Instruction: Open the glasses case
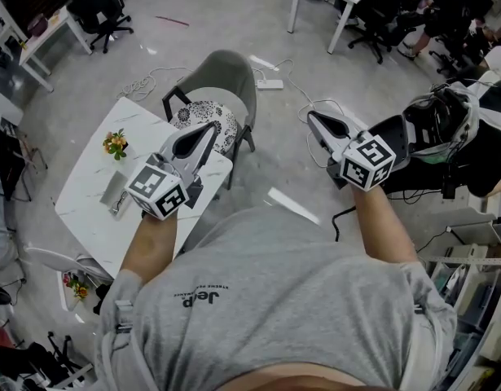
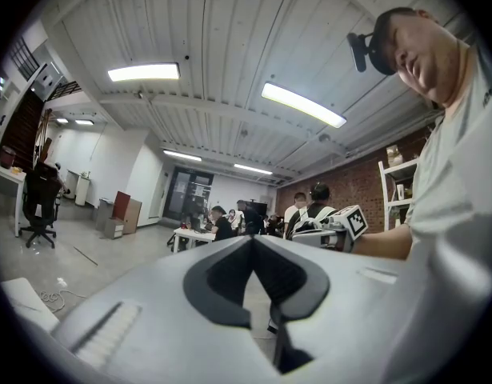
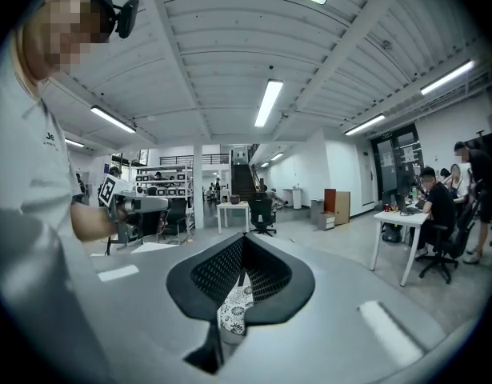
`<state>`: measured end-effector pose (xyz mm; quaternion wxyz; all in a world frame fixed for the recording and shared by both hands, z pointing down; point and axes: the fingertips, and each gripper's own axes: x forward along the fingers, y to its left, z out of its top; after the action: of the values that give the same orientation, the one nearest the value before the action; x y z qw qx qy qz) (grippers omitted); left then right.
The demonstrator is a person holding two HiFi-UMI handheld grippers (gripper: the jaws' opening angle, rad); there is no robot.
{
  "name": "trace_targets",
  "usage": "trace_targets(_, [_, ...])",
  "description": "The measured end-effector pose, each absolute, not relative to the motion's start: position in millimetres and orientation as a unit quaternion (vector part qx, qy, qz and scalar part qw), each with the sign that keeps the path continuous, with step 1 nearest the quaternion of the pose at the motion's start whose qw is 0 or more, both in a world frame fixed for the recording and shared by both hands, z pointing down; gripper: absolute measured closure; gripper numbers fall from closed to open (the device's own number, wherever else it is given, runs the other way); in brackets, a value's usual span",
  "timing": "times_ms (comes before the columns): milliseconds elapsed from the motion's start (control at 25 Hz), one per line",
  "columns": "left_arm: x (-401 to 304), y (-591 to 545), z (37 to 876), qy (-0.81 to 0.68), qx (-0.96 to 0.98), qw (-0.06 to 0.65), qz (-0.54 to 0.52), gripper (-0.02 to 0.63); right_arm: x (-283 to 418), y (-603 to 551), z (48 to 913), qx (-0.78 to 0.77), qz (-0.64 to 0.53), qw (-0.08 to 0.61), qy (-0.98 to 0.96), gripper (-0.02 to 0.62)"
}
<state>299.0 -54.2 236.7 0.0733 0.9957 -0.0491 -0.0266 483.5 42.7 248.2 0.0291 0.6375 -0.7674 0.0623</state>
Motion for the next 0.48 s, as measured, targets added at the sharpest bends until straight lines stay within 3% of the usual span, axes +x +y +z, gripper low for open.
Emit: trace_targets(480, [300.4,-55.9,236.2,-0.05,0.996,0.069,-0.029,0.55,480.4,41.9,249.2,0.631,0.05,0.053,-0.772,0.595])
